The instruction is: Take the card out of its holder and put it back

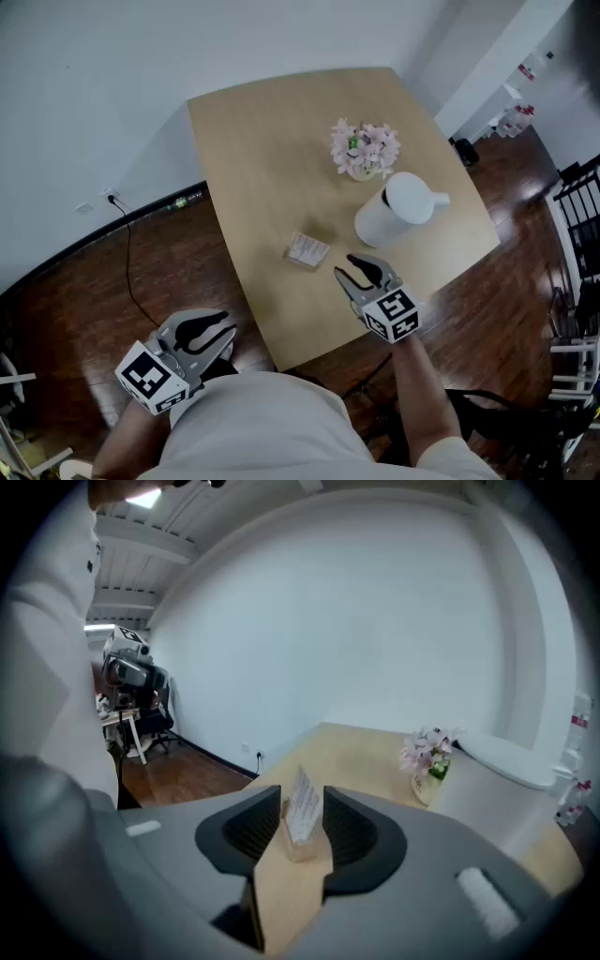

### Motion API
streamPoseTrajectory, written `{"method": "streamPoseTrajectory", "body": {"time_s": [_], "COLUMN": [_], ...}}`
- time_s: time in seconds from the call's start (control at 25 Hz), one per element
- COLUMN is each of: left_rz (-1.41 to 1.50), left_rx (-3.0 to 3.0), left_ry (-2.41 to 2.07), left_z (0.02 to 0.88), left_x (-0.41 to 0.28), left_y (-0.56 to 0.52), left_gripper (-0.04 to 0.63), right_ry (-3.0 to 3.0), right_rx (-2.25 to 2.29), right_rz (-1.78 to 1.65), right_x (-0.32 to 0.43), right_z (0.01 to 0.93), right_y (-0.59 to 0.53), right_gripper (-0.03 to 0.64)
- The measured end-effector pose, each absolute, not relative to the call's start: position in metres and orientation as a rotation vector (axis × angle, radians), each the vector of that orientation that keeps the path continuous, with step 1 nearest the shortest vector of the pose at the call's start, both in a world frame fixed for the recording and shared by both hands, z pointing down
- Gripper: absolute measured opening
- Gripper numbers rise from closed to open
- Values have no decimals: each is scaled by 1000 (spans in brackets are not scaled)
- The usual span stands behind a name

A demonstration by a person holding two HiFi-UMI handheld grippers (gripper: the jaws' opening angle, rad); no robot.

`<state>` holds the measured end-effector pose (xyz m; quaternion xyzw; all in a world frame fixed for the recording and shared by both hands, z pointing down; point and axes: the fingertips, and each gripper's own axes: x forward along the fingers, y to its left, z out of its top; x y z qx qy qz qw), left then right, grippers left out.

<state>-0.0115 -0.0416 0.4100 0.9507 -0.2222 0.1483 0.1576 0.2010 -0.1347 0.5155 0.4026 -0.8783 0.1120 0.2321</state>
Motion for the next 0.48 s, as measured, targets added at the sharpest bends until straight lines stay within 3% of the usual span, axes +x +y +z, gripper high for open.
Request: {"method": "streamPoseTrajectory", "body": {"time_s": [0.48], "left_rz": [435], "left_rx": [2623], "left_ry": [-818], "left_z": [417], "left_x": [-20], "left_y": [-45], "left_gripper": [95], "right_ry": [-2479], "right_rx": [844], "right_rz": [424], "right_x": [184], "right_z": [581], "right_y": [-194], "right_gripper": [138]}}
